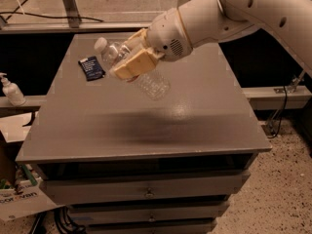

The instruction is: Place water bottle upright

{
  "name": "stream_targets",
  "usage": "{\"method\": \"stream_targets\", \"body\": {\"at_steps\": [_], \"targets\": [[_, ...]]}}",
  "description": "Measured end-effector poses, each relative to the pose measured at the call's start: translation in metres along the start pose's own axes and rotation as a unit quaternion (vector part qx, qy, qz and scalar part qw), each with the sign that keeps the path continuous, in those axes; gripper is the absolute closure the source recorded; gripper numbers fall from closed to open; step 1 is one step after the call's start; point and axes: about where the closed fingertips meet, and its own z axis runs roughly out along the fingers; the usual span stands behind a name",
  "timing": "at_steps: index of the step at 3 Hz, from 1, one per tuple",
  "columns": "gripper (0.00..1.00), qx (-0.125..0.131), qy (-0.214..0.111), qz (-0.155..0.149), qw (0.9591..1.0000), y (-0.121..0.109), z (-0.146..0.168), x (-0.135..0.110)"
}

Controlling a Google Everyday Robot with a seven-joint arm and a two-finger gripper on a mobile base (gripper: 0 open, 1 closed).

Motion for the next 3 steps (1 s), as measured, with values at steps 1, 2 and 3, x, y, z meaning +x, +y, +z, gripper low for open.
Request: {"method": "stream_targets", "body": {"at_steps": [1,2,3], "targets": [[1.00,0.009,-0.084,0.033,0.9959,-0.005,-0.013,-0.001],[1.00,0.017,-0.153,0.054,0.9866,-0.007,-0.023,0.001],[1.00,0.022,-0.212,0.067,0.9747,-0.009,-0.032,0.007]]}}
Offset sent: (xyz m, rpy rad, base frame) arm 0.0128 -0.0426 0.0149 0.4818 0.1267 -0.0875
